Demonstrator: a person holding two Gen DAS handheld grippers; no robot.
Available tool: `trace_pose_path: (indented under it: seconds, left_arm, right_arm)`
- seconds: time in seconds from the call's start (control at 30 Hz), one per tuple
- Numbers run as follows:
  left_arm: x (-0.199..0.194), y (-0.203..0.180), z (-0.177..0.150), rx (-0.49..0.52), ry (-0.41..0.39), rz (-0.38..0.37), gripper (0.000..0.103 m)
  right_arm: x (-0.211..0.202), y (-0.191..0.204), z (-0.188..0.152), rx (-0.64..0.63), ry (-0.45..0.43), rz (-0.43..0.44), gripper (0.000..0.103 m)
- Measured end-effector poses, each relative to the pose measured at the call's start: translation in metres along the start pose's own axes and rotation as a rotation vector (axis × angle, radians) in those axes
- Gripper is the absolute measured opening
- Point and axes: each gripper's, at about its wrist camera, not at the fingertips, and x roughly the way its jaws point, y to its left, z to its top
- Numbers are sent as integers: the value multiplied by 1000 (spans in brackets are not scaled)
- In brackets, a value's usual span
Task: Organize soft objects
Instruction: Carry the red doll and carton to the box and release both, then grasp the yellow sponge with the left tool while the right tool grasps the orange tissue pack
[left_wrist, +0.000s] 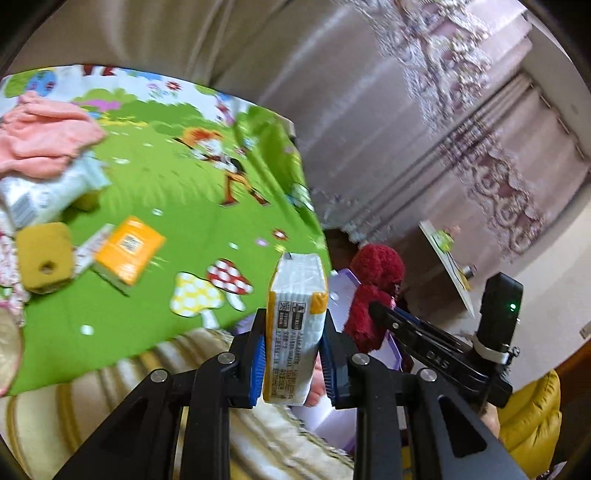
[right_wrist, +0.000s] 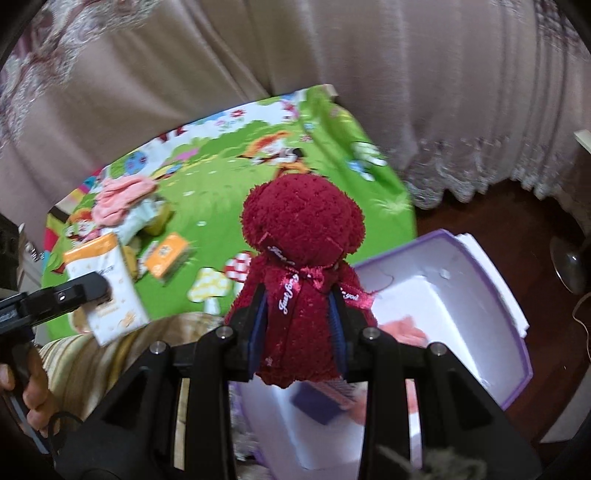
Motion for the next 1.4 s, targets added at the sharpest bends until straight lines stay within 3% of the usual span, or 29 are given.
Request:
trace_pose_path:
  seconds: [0.2, 0.27, 0.4, 0.53, 0.7, 0.77, 1.4]
  left_arm:
    - [22, -30, -5, 51, 49, -30, 27]
    - [32, -38, -8, 67, 79, -43, 31]
    - [46, -45, -15, 83, 132, -38, 51]
    - [46, -39, -17, 67, 140, -32, 52]
    - [37, -25, -12, 31, 109, -6, 53]
    - [32, -16, -8, 16, 91, 19, 53]
    - [-50, 116, 39, -219, -117, 284, 53]
  right_arm:
    - [-5, -26, -5, 33, -9, -24, 36]
    - [-8, -27, -5, 32, -21, -35, 36]
    - [-12, -29, -3, 27, -34, -52, 37]
    - [-8, -31, -5, 33, -20, -69, 39]
    - [-3, -41, -7, 60, 8, -102, 40]
    - [-1, -42, -8, 63, 17, -106, 45]
    - [14, -15, -7, 25, 63, -33, 62]
